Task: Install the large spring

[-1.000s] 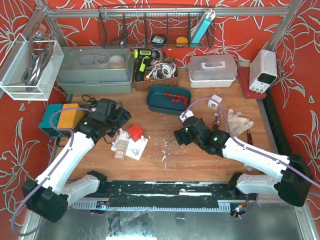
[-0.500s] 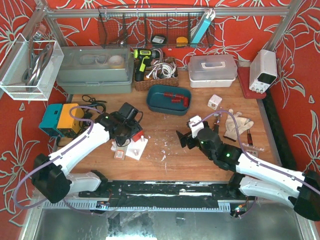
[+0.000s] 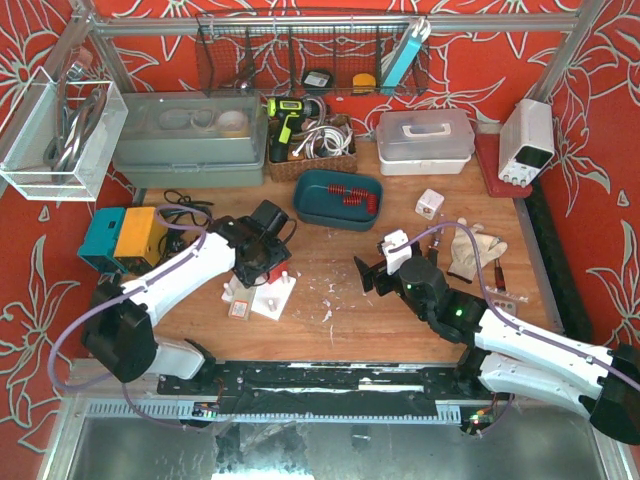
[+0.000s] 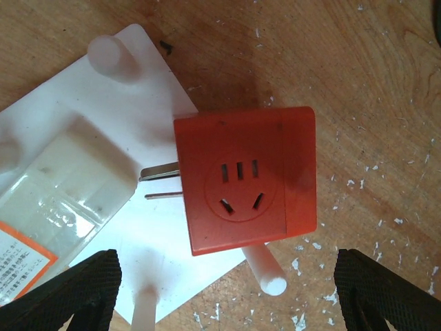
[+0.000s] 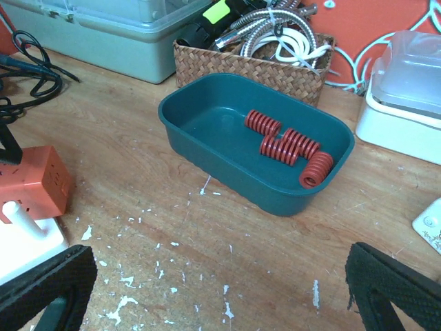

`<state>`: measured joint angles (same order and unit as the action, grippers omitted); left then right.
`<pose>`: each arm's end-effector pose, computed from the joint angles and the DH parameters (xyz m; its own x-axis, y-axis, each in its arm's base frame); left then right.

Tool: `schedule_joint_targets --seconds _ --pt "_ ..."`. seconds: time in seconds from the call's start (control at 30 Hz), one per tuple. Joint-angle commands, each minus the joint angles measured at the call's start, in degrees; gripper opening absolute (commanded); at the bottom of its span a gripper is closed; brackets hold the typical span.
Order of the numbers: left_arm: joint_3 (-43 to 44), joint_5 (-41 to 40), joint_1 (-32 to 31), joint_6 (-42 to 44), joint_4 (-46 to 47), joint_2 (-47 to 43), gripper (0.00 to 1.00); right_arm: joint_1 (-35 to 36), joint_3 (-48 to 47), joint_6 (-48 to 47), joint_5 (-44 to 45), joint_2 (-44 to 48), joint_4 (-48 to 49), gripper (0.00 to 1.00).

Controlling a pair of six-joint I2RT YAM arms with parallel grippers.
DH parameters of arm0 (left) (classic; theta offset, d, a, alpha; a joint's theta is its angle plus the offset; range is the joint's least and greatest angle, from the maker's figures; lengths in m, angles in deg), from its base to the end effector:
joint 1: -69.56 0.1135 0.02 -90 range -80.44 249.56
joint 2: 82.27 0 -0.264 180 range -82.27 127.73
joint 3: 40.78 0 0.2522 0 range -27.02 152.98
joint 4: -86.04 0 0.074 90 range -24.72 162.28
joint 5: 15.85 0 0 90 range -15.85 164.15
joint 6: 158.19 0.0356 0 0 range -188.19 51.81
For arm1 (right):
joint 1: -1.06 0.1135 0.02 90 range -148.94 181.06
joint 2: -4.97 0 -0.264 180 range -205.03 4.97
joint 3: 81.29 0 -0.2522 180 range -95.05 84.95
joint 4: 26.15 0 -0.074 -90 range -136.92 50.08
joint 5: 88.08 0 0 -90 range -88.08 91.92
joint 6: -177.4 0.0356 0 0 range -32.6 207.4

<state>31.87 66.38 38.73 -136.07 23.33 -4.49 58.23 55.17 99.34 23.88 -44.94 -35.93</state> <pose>0.2227 -0.1273 0.2478 -0.7293 -0.6337 -0.2580 -0.5620 0.7699 -0.3023 0.1215 0.1637 0.2577 -0.2685 -0.0622 -0.9613 -0.5407 0.8356 0.0970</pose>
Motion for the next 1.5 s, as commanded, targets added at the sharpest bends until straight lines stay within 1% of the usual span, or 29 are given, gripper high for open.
schedule_joint_targets --seconds 0.0,0.2,0.37,0.47,0.77,0.9,1.17,1.3,1.47 --pt "1.9 -1.6 -0.4 -0.6 -1.3 2.6 0.85 0.1 0.0 0.0 2.0 0.0 0.1 0.99" --pt "3.2 -0.8 -0.9 -0.8 -1.0 6.5 0.81 0.1 0.2 0.0 2.4 0.9 0.1 0.99" --pt "4.0 -0.9 -1.1 -0.8 -0.7 9.4 0.85 0.2 0.6 -0.1 2.5 2.1 0.2 0.99" --pt "4.8 -0.5 -1.1 -0.2 -0.6 11.9 0.86 0.1 0.7 -0.1 2.2 2.4 0.3 0.99" --pt "5.5 0.7 -1.1 0.6 -0.6 15.6 0.78 0.2 0.6 -0.3 3.0 2.7 0.0 0.99" --pt "5.5 0.2 -1.2 0.3 -0.5 14.9 0.71 0.1 0.6 -0.2 3.5 2.6 -0.2 0.99" --pt "5.3 -1.0 -1.2 0.3 -0.4 12.4 0.5 0.1 0.6 -0.3 4.0 2.3 -0.2 0.99" --pt "5.8 -2.0 -1.2 1.0 -0.2 11.3 0.44 0.1 0.7 -0.3 4.4 2.4 -0.2 0.99" --pt "9.1 -4.7 -1.1 4.0 2.9 11.6 0.4 0.2 0.8 -0.2 4.5 2.3 0.0 0.99"
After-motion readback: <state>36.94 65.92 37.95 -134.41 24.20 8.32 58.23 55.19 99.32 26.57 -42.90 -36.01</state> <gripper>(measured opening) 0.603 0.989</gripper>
